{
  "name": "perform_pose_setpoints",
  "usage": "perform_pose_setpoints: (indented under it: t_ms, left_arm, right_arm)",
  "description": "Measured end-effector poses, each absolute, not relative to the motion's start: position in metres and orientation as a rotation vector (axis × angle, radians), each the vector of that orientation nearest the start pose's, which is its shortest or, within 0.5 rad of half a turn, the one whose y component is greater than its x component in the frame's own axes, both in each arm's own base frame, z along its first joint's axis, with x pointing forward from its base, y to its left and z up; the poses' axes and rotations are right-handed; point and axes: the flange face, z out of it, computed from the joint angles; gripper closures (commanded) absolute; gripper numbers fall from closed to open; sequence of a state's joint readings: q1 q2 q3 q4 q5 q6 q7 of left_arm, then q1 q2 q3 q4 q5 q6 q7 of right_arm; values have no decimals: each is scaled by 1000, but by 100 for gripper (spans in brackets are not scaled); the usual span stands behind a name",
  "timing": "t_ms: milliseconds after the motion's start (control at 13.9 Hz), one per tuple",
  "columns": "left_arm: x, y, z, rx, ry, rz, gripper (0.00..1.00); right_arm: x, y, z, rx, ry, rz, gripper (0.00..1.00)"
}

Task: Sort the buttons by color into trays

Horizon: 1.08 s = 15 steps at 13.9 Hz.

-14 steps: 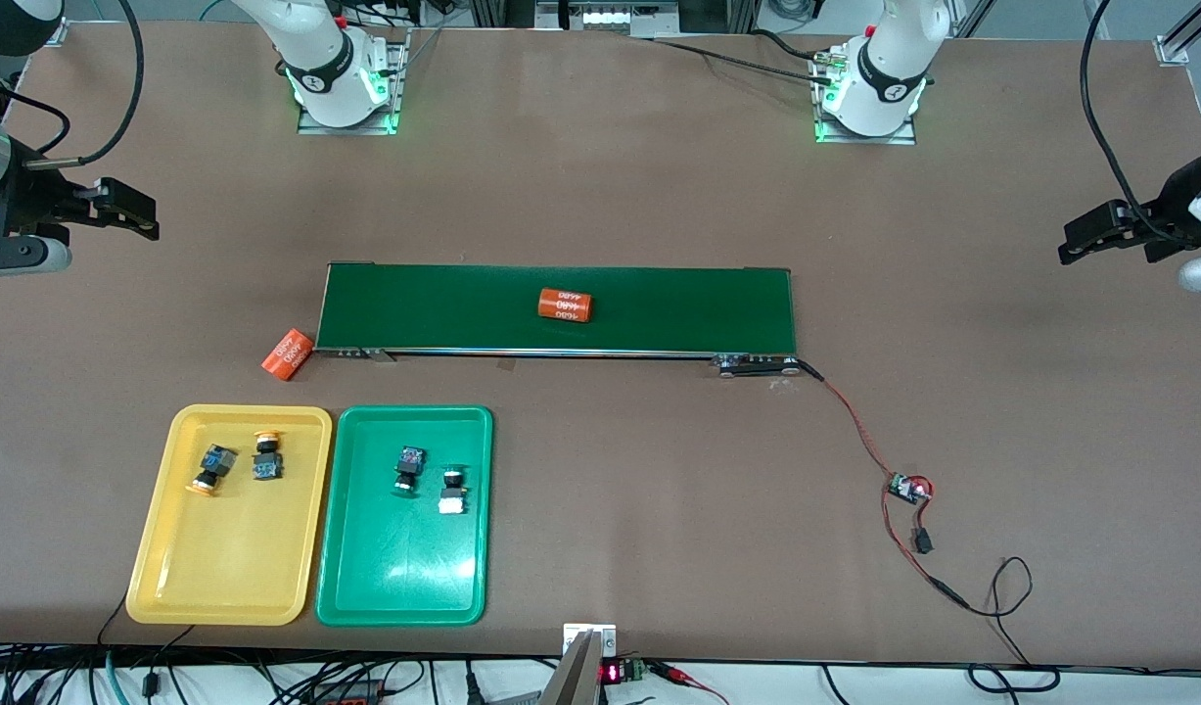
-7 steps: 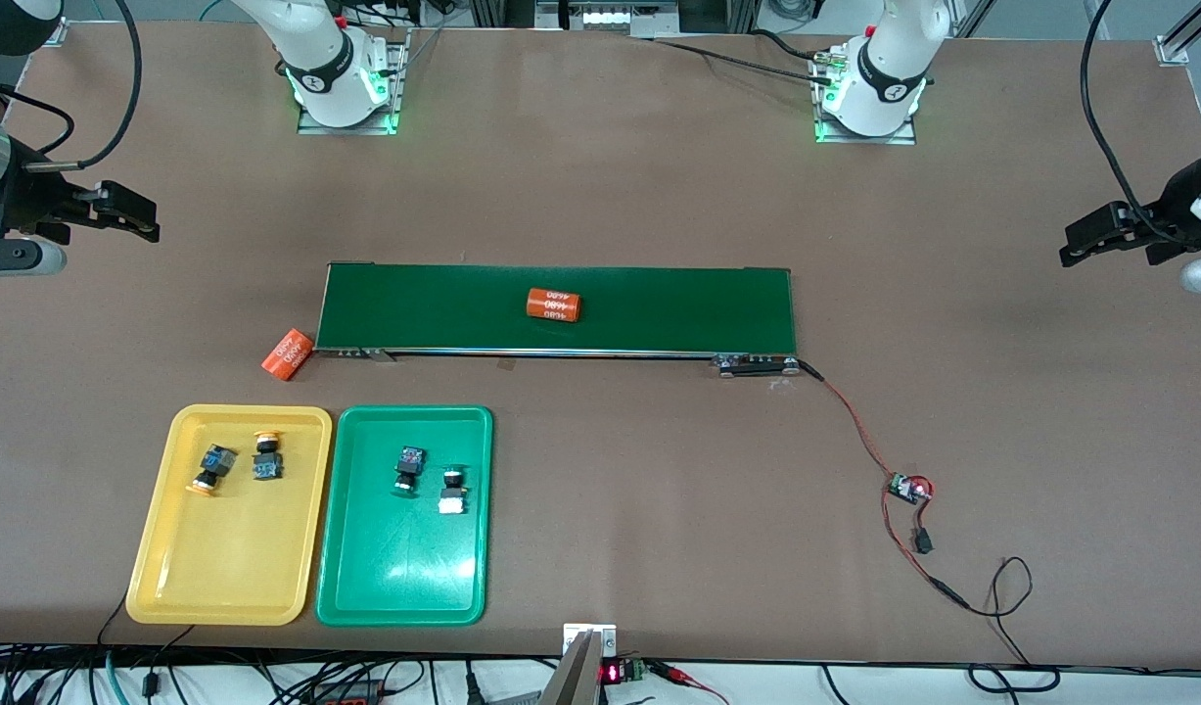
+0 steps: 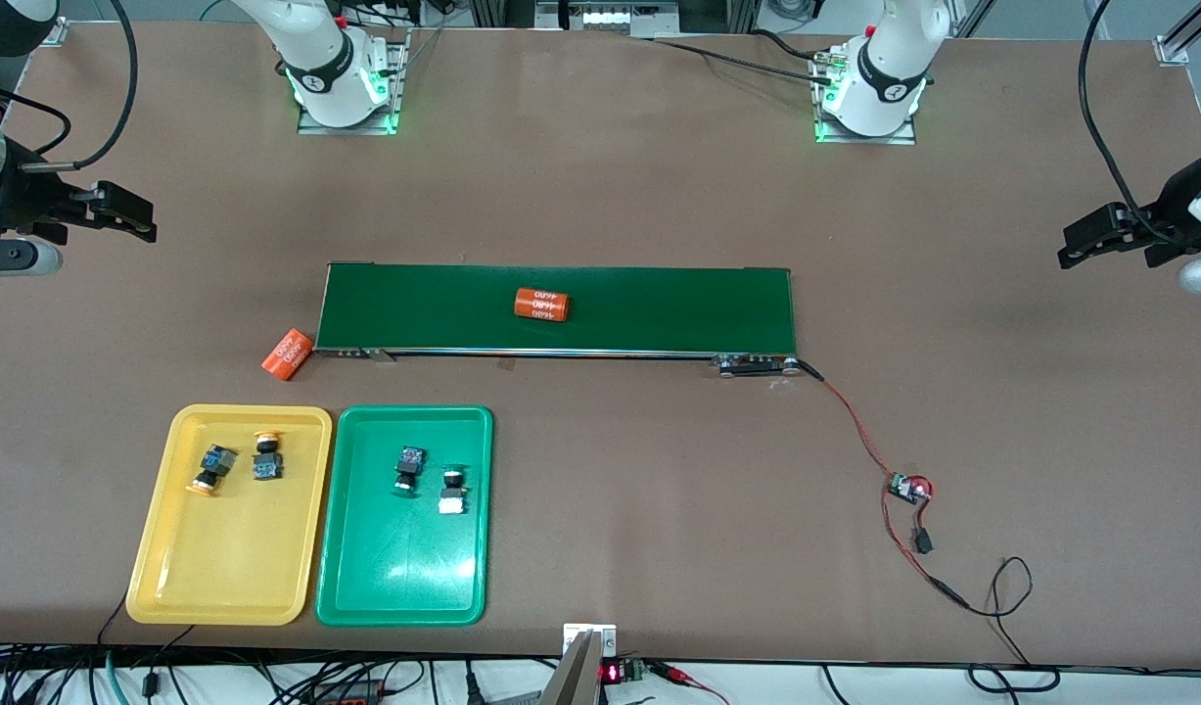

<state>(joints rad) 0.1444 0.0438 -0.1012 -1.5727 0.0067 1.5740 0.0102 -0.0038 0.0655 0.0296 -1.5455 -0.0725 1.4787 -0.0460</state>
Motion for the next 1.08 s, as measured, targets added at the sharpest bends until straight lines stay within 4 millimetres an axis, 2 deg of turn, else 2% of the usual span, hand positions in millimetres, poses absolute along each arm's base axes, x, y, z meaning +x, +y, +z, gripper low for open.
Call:
perform_pose_setpoints:
  t_ms: [646,861,1076]
  left_arm:
    - [568,27,601,-3139,-52,39,0]
    - [568,26,601,-3139,-51,36,0]
    - [569,26,601,-3139,-52,35,0]
  right_arm:
    - [564,6,592,-3193,-115,206,0]
    - [571,13,589,-3099,-104,153,0]
    - [577,10,584,-3071,-85,139,0]
